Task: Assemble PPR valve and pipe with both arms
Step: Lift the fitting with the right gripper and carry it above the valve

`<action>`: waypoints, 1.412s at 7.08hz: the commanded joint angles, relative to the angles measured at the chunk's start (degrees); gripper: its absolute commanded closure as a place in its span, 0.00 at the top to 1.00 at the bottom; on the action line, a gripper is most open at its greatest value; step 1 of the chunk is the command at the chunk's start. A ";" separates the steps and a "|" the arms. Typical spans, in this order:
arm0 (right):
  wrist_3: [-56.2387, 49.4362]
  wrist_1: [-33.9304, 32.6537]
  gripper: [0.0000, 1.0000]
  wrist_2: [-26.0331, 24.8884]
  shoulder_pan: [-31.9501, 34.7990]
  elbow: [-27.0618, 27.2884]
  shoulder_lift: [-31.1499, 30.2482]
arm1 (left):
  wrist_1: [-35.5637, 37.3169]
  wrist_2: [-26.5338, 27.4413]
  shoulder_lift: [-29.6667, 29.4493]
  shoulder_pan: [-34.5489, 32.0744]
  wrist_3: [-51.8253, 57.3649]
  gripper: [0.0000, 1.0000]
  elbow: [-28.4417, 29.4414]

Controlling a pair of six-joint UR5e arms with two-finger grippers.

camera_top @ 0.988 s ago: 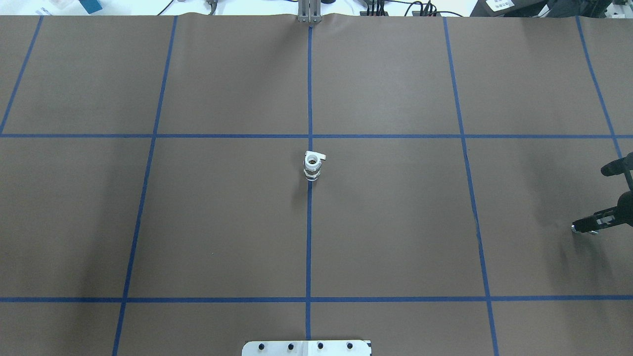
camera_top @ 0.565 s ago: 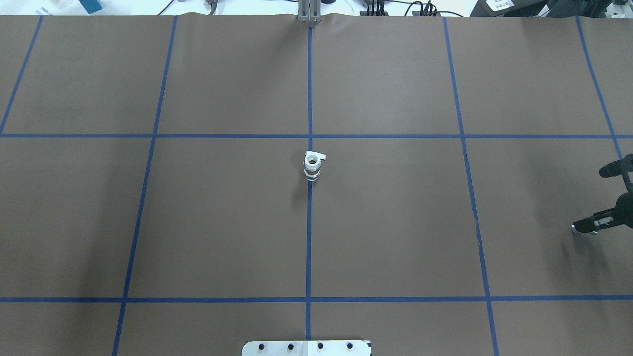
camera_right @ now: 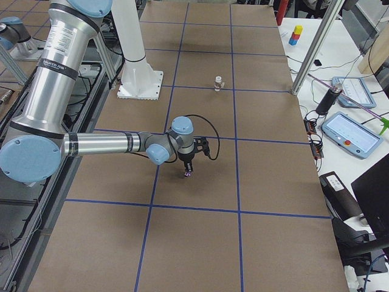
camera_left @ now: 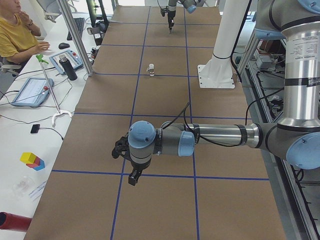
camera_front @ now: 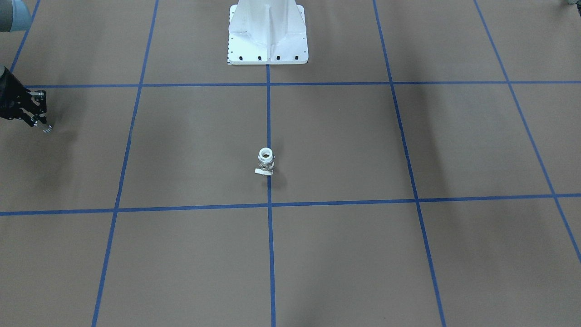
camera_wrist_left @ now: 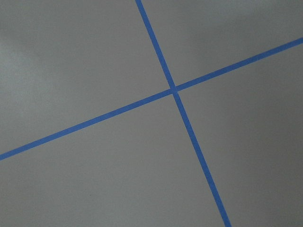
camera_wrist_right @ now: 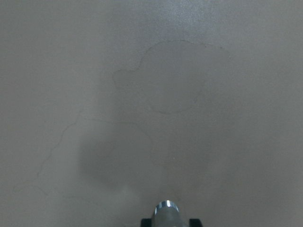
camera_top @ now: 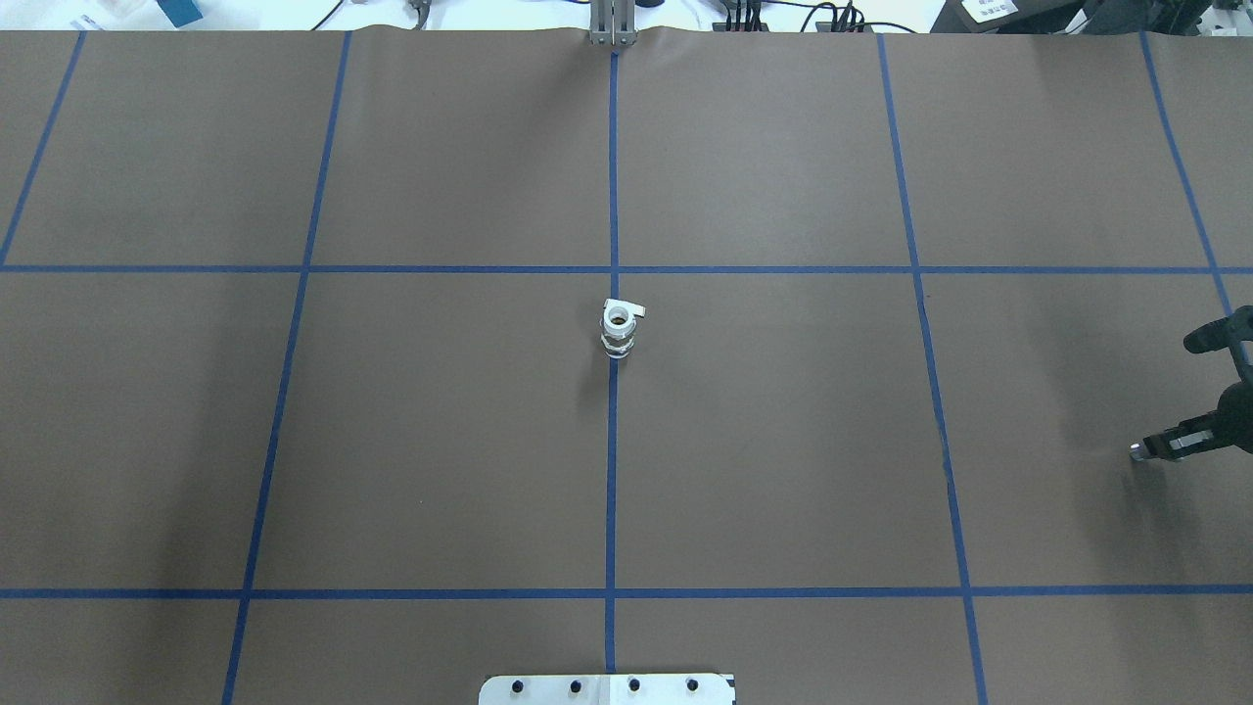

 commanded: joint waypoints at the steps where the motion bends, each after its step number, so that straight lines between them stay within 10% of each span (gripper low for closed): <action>1: -0.15 -0.06 0.00 0.52 -0.09 0.48 1.42 | 0.00 0.00 0.00 0.00 0.00 1.00 0.15; 3: 0.46 -2.85 0.00 0.79 0.08 0.13 7.20 | 0.00 0.00 0.09 0.00 -0.18 1.00 0.06; 6: 2.55 -23.98 0.00 0.62 0.00 -0.22 26.06 | 0.09 0.00 0.35 0.00 -0.87 1.00 0.06; 10: 18.96 -41.25 0.00 0.71 -4.30 -0.05 47.35 | -0.52 -1.67 4.99 0.00 -22.46 1.00 -4.32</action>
